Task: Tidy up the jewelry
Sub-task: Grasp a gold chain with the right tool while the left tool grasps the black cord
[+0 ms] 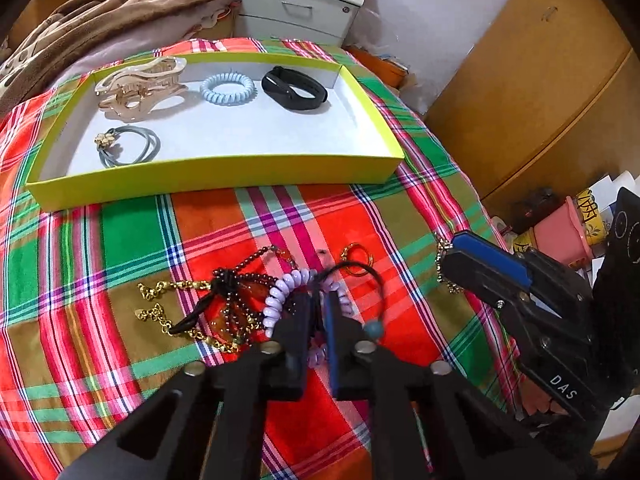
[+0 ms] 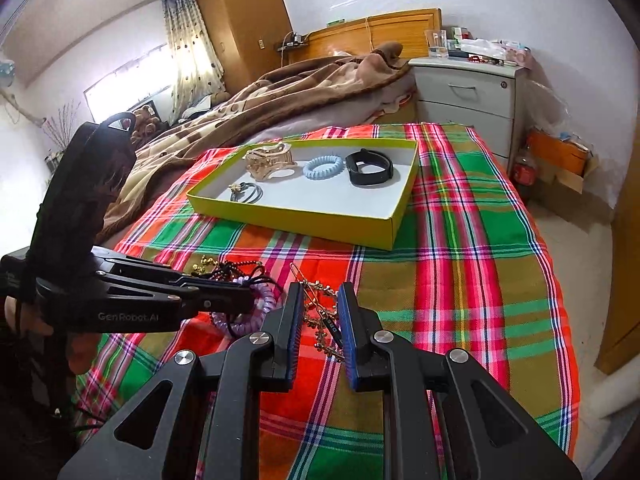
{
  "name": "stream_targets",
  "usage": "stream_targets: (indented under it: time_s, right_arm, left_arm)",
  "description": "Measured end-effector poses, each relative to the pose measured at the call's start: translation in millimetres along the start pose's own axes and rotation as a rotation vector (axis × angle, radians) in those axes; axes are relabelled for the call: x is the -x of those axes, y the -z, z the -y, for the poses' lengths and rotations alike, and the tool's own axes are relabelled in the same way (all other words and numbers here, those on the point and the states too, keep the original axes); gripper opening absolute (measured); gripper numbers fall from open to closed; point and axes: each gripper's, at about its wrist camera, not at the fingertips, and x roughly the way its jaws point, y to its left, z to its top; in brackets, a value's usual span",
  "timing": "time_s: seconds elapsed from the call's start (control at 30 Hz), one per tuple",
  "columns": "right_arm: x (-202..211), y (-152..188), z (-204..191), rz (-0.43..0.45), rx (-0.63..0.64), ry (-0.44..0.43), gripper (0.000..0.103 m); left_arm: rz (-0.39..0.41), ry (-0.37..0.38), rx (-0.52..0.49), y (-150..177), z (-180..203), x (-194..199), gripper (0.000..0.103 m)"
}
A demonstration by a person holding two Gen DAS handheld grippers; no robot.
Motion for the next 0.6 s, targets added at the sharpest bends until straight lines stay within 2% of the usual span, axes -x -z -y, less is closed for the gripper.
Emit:
stream_targets:
  time_s: [0.27, 0.6]
  right_arm:
    - [2.6, 0.8, -2.3, 0.003, -0.009, 0.012, 0.018]
    - [12.2, -7.6, -7.7, 0.027, -0.005, 0.024, 0.018]
  left_arm:
    - [0.049, 0.035, -0.012, -0.8, -0.7, 11.8, 0.004]
    - [0.100, 0.075, 0.019, -4.7, -10.8, 31.4, 0.004]
